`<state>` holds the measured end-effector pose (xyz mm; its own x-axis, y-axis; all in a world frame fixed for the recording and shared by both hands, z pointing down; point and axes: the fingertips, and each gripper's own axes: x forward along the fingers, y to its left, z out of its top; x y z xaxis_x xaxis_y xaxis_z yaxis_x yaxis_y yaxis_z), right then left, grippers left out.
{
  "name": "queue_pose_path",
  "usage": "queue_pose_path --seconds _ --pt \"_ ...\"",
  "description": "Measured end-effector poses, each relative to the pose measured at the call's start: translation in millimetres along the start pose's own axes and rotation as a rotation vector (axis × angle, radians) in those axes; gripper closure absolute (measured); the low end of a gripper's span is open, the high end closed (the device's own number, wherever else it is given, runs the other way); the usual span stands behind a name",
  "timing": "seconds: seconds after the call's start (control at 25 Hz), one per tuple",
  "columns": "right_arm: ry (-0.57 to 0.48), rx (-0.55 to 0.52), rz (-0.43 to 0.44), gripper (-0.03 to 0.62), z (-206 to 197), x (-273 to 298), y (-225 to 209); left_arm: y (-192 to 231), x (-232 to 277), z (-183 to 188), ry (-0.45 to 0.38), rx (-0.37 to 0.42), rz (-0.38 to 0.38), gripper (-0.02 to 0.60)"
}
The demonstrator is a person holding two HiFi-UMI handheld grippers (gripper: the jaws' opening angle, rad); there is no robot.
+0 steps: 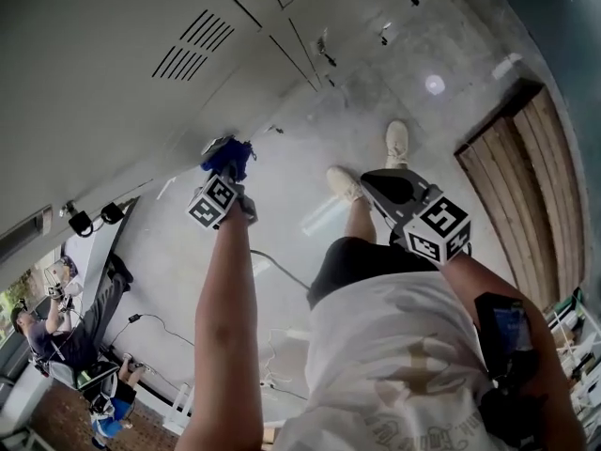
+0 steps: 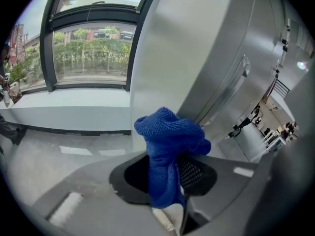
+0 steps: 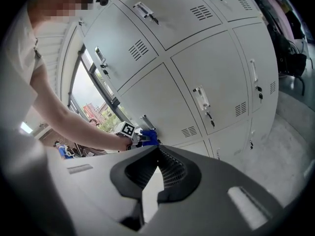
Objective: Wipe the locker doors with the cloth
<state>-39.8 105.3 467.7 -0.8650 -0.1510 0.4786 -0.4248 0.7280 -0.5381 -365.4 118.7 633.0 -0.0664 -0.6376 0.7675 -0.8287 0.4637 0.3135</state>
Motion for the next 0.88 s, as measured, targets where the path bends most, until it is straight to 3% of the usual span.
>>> queue_pose_path --seconds 0.16,0.36,0.6,0.8,0.88 --pt "-0.02 0.021 -0.003 0.588 2.3 4.0 -8.7 2.3 10.8 -26.1 0.074 -0.08 0.04 0.45" --pt "-0.042 0.013 0.017 0.588 15.3 1.4 -7.5 -48.9 5.2 -63.8 0.108 -0.158 -0.073 0.451" --pt "-0.03 0.004 0.032 0.588 23.1 -3.2 -13.0 -97.2 5.8 -33.5 -0.04 -0.289 -0.092 0.452" --pt "-0.018 0.009 0.042 0.588 22.5 -4.9 -20.0 -82.6 22.0 -9.4 -0.14 -0.523 -0.021 0.451" --pt "-0.013 0.016 0.047 0.588 21.2 -6.7 -22.5 -81.0 28.3 -4.7 -0.158 -0.558 -0.014 0.451"
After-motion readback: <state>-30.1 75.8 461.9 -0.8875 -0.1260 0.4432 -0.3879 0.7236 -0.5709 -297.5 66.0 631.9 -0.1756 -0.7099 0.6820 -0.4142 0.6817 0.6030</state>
